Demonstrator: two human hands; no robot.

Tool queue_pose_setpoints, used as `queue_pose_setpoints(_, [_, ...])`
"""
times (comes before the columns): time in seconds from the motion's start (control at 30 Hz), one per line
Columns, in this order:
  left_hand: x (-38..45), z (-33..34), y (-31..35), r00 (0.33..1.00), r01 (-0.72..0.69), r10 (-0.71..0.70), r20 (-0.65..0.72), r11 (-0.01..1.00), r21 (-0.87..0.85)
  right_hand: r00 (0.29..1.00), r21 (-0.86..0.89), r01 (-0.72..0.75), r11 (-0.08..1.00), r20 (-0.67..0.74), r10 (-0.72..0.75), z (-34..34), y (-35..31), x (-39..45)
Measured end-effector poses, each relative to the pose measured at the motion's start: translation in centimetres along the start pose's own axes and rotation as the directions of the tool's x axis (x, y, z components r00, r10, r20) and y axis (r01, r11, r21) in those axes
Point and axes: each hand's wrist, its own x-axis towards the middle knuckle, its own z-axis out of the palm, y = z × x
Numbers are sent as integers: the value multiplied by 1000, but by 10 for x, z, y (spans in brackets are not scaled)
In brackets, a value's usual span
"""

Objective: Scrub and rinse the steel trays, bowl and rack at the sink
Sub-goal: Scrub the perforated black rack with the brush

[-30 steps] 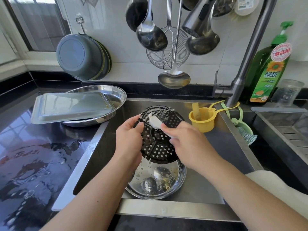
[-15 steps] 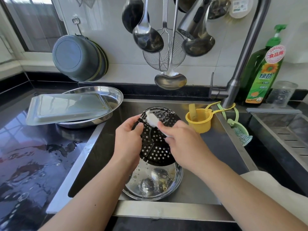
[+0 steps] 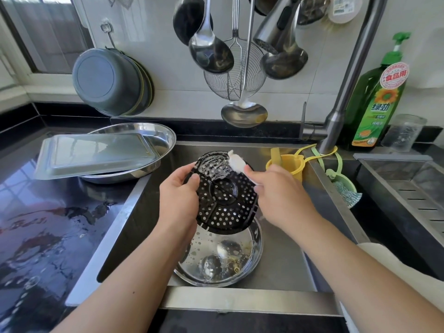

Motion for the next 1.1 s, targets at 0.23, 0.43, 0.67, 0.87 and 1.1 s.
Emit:
queue_pose_setpoints(0.23, [0, 0, 0, 1000, 17, -17, 15, 1000, 15, 1000, -13, -9, 1000, -24, 8, -3, 1, 6])
queue_pose_setpoints(0.43, [3, -3, -1, 1000, 21, -21, -1, 1000, -1, 993, 40, 99, 994, 65, -102, 2, -5, -4])
queue_pose_setpoints(0.67, [6, -6, 2, 999, 24, -24, -47, 1000, -16, 975, 84, 134, 987, 165, -146, 3, 3, -9])
queue_pose_setpoints(0.87, [7, -5, 0, 1000, 10, -9, -19, 999, 41, 973, 0, 128, 992, 192, -125, 3, 3, -7])
queue_pose_setpoints(1.1, [12, -10, 5, 997, 43, -45, -63, 999, -29, 965, 29, 144, 989, 218, -147, -1, 11, 0])
